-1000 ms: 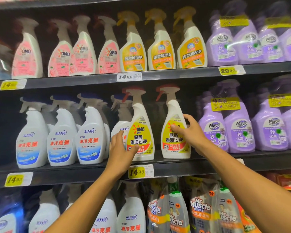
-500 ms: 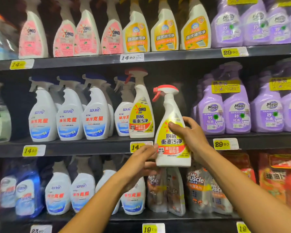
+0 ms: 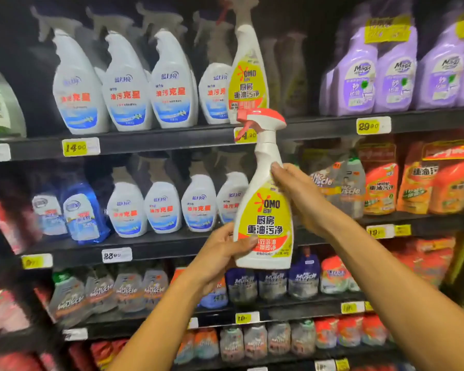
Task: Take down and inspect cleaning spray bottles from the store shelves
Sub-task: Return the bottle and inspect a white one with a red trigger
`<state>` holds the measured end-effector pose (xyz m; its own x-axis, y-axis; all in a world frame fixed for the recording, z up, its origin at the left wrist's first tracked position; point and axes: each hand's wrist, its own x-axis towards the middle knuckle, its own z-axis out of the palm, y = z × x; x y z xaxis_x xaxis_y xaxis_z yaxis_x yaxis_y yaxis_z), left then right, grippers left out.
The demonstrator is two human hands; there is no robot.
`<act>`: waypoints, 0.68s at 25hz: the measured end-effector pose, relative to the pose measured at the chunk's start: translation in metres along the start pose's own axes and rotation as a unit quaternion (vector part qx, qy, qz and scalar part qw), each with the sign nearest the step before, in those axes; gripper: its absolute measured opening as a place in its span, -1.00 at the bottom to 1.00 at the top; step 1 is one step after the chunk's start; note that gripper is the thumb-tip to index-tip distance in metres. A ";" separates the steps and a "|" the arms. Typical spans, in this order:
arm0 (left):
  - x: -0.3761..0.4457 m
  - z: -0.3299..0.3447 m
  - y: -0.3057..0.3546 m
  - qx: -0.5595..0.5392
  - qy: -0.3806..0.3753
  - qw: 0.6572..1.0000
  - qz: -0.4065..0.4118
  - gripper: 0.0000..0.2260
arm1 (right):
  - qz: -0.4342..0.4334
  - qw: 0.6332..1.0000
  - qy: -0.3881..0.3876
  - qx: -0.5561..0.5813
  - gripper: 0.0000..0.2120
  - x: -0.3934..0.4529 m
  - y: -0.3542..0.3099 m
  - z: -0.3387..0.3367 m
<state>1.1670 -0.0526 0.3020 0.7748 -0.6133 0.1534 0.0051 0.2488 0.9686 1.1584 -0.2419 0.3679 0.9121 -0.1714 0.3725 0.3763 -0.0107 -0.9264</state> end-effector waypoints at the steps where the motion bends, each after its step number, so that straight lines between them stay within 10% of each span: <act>1: -0.020 -0.008 -0.006 -0.001 -0.003 1.000 -0.011 -0.66 | 0.015 1.000 -0.014 0.021 -0.81 -0.013 0.005 0.015; 17: -0.235 -0.096 -0.036 -0.026 -0.030 0.998 -0.049 -0.68 | 0.022 0.999 0.028 0.013 -0.68 -0.181 0.030 0.205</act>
<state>1.0457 0.1543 0.2122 0.7299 -0.6799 0.0705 0.1132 0.2220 0.9685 1.0377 -0.0088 0.2835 0.9176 -0.2250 0.3277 0.3413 0.0230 -0.9397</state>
